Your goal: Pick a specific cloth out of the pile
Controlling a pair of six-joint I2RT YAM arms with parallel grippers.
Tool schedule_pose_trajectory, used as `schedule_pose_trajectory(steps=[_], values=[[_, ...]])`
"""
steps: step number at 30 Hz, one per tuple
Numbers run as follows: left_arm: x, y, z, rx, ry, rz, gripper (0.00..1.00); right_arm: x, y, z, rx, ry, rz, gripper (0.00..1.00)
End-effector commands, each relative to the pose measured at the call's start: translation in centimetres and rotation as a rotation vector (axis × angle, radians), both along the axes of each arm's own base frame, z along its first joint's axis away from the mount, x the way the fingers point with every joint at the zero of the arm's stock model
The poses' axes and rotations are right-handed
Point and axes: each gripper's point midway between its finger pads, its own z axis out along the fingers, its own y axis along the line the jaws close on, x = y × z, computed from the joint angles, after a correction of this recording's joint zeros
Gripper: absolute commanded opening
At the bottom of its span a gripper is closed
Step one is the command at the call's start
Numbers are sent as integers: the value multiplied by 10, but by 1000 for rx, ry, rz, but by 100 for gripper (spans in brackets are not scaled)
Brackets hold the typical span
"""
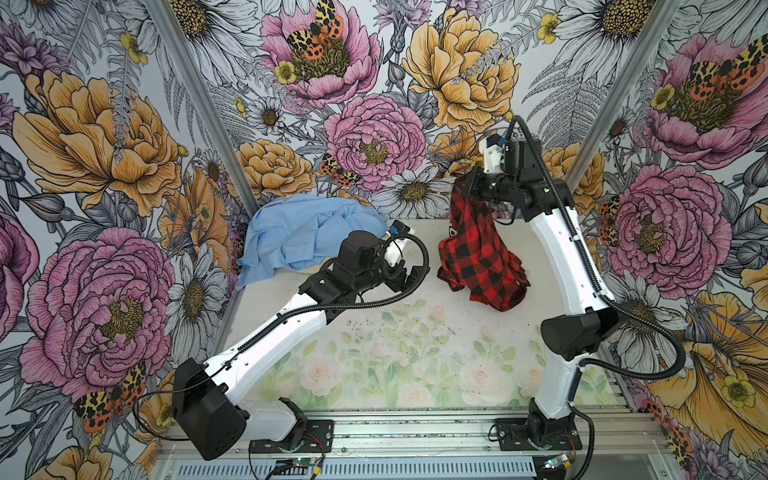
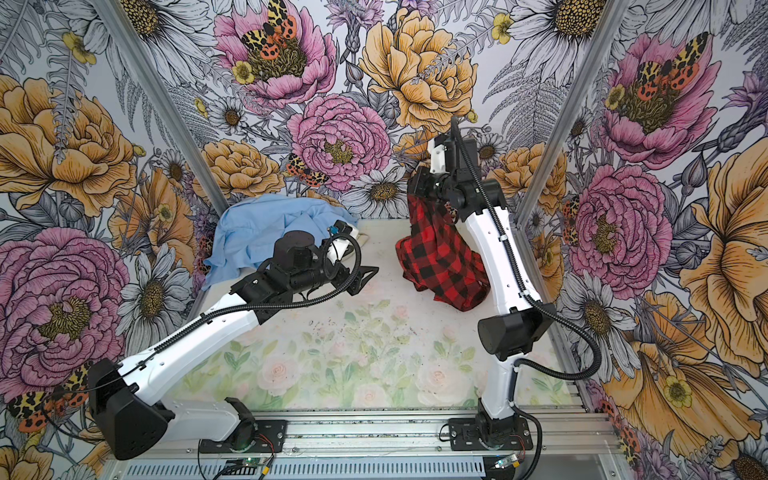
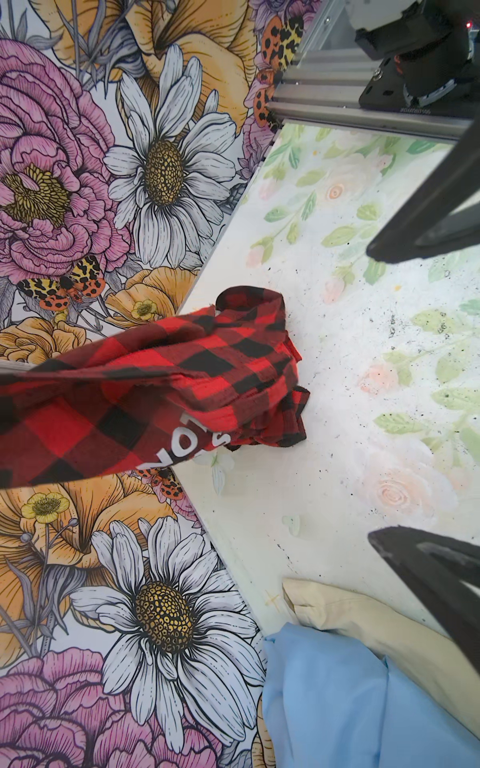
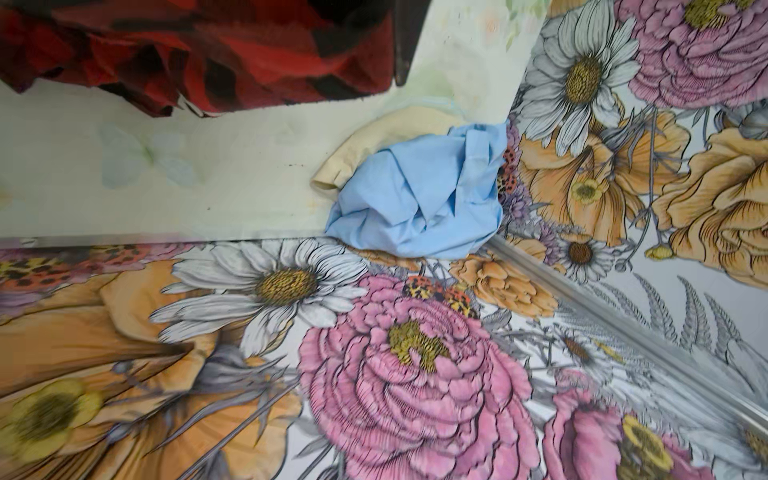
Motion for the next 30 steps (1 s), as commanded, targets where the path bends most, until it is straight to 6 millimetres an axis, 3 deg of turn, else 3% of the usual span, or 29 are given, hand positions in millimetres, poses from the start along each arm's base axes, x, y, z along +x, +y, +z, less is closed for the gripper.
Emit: schedule_pose_trajectory(steps=[1, 4, 8, 10, 12, 15, 19, 27, 30], values=[[-1, 3, 6, -22, -14, 0, 99, 8, -26, 2, -10, -31, -53, 0], [-1, 2, 5, -26, -9, -3, 99, 15, -91, -40, -50, 66, -243, 0], [-2, 0, 9, -36, -7, -13, 99, -1, -186, -117, -95, 194, -468, 0], [-2, 0, 8, -39, -4, -14, 99, -15, -218, -149, -159, 231, -545, 0], [-3, -2, 6, -41, 7, -21, 99, -26, -235, -180, -256, 274, -587, 0], [-4, -8, 1, -35, 18, -38, 99, -34, -237, -215, -322, 334, -584, 0], [-5, -12, -2, -32, 27, -50, 99, -33, -217, -247, -418, 348, -538, 0], [-2, -8, -8, 3, 16, -23, 99, -16, -199, -278, -556, 352, -508, 0], [-2, -8, -5, -1, 14, -26, 99, -11, -179, -281, -567, 319, -439, 0]])
